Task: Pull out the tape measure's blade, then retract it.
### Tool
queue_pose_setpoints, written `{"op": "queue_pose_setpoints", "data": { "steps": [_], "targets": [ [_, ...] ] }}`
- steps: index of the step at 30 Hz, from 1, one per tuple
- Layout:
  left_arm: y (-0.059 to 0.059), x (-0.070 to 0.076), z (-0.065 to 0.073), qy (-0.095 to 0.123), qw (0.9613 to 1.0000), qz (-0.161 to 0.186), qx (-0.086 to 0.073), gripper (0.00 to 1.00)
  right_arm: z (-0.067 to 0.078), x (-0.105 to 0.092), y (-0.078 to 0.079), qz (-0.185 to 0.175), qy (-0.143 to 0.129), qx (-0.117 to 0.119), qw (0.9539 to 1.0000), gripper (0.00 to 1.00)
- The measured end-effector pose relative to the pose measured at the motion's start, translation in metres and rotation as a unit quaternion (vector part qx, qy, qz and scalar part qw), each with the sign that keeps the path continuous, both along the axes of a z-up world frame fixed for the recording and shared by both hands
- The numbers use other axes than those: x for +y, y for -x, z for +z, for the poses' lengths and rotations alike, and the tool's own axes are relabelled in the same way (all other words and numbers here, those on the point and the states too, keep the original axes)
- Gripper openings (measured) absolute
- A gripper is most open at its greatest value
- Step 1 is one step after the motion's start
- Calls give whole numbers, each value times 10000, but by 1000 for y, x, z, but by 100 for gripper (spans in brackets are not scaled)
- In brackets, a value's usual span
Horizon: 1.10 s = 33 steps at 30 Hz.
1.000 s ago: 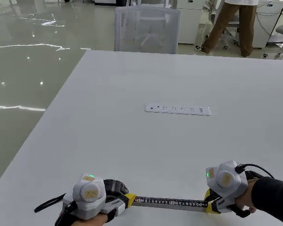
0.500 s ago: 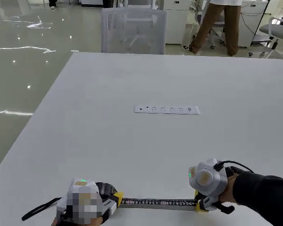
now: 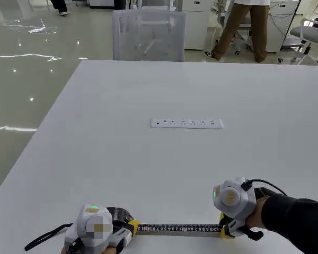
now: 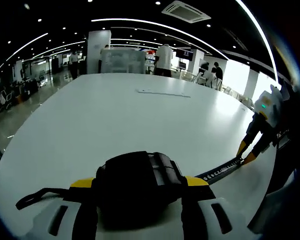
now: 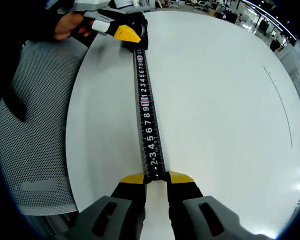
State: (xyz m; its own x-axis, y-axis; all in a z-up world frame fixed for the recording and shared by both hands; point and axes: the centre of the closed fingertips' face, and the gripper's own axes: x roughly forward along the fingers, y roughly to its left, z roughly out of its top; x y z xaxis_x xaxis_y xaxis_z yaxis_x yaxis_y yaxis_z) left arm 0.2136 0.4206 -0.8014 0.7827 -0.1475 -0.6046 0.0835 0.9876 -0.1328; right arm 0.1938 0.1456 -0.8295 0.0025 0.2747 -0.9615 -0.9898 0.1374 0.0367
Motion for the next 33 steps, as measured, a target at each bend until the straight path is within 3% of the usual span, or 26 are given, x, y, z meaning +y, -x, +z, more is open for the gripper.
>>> {"op": "queue_pose_setpoints", "data": {
  "steps": [2, 10, 33],
  "targets": [
    [2, -1, -1, 60, 10000, 19, 45, 64, 0, 0, 0, -2, 5, 4, 10000, 12],
    [3, -1, -2, -98, 9999, -81, 115, 62, 0, 0, 1, -70, -34, 5, 10000, 12],
    [3, -1, -2, -43, 9998, -127, 124, 61, 0, 12, 2, -44, -244, -63, 9997, 12]
  ]
}}
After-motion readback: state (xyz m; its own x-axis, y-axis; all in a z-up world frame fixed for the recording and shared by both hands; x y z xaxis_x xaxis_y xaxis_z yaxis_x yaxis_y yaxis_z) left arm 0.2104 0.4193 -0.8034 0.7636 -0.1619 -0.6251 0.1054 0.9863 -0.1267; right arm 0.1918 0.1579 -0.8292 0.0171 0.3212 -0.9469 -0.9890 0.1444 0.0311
